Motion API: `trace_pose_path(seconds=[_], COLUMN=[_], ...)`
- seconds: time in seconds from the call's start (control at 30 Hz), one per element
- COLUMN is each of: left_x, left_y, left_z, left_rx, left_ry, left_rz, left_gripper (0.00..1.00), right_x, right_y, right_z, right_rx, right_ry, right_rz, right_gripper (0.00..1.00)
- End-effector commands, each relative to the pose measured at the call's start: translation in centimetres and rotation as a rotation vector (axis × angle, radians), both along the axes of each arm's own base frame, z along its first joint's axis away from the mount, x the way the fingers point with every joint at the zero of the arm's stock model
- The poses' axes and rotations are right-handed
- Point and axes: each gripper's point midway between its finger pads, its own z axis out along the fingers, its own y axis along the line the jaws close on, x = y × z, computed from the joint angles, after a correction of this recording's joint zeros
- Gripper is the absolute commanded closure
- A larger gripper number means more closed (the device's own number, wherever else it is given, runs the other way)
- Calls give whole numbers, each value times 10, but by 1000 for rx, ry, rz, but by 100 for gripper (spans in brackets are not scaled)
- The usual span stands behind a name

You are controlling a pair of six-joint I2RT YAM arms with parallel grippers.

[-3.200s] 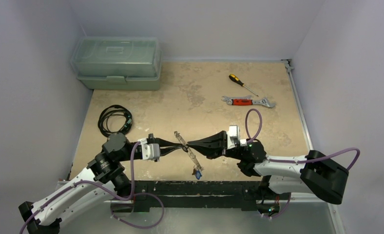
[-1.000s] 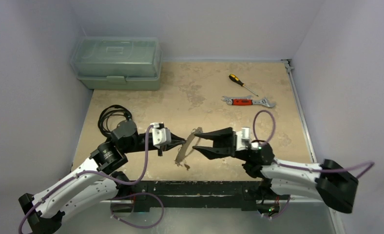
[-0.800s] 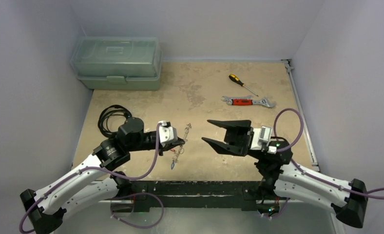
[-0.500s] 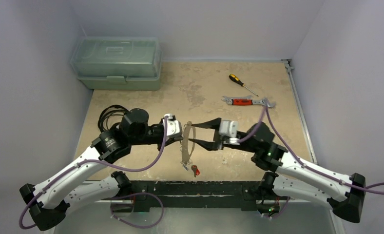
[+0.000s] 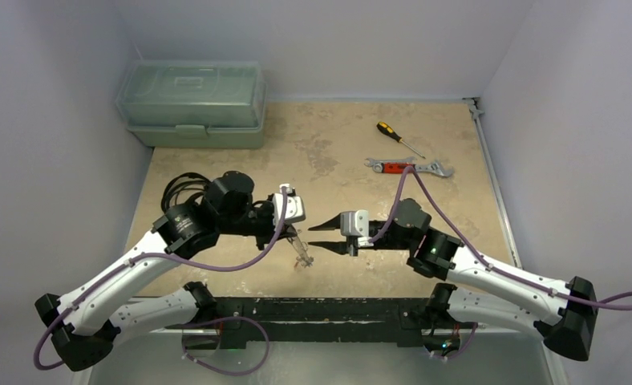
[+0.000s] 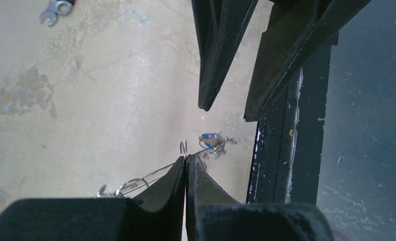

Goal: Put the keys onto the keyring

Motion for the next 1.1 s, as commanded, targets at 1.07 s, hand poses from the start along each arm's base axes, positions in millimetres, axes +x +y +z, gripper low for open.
trace_pose_path(seconds=[1.07], left_x=[-17], left_y=[-21], left_z=[15], left_rx=[-28], left_ry=[27], left_rz=[-127], left_gripper=[100], right_x=[15], right_y=[22], right_z=[-34], right_rx=[-63], right_ry=[3], right_rz=[4], right_gripper=[81])
